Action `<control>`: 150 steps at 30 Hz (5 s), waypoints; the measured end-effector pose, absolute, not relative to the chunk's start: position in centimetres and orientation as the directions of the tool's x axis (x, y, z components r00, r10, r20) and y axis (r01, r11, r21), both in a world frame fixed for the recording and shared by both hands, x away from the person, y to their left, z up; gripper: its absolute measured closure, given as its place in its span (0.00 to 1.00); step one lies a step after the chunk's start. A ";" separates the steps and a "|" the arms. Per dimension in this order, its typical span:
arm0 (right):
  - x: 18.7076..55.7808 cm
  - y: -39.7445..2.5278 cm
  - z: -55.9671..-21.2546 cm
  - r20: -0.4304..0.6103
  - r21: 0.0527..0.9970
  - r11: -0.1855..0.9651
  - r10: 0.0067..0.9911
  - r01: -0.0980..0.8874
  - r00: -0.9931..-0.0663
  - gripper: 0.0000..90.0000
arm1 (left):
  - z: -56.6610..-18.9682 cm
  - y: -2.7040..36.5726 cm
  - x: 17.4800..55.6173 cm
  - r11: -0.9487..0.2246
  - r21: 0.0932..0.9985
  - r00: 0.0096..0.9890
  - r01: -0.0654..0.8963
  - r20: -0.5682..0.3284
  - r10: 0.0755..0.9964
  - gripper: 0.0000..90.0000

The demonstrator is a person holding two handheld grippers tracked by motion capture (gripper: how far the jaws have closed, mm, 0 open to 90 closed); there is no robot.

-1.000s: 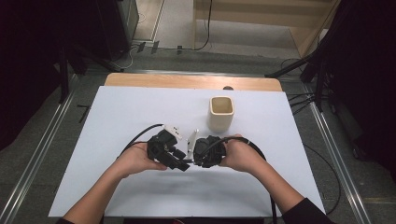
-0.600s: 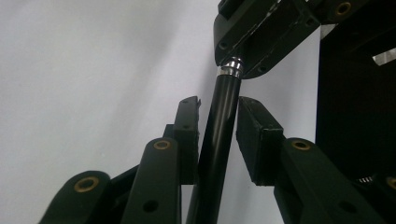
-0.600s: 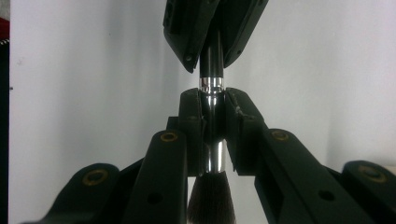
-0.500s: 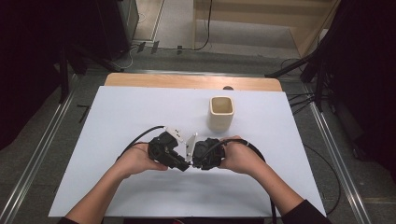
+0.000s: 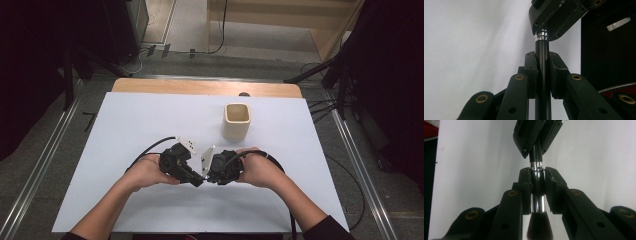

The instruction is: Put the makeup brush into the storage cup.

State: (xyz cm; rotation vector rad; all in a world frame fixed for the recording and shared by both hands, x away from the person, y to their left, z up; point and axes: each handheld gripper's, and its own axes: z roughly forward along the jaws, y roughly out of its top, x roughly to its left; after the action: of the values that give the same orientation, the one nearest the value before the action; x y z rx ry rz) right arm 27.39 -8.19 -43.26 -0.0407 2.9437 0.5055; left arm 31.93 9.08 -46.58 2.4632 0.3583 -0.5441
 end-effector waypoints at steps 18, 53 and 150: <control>27.4 -10.0 -42.2 -0.094 0.478 0.859 0.259 0.185 -0.961 0.31 | -47.1 9.9 32.3 -0.743 0.486 0.855 0.460 -0.467 0.224 0.88; 25.4 -13.9 -44.7 0.093 0.648 0.573 0.595 0.502 -0.799 0.32 | -47.8 12.9 31.5 -0.514 0.577 0.772 0.635 -0.482 0.414 0.88; 26.6 -10.0 -44.4 0.509 0.650 -0.077 0.783 0.756 -0.358 0.56 | -49.7 10.8 25.6 0.040 0.790 0.624 0.612 -0.513 0.590 0.88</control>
State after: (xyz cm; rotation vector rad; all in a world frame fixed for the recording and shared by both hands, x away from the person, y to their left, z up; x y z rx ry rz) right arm 26.58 -9.97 -44.39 1.7632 2.1148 1.4524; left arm 25.64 10.85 -49.71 1.6223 1.0156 -0.0219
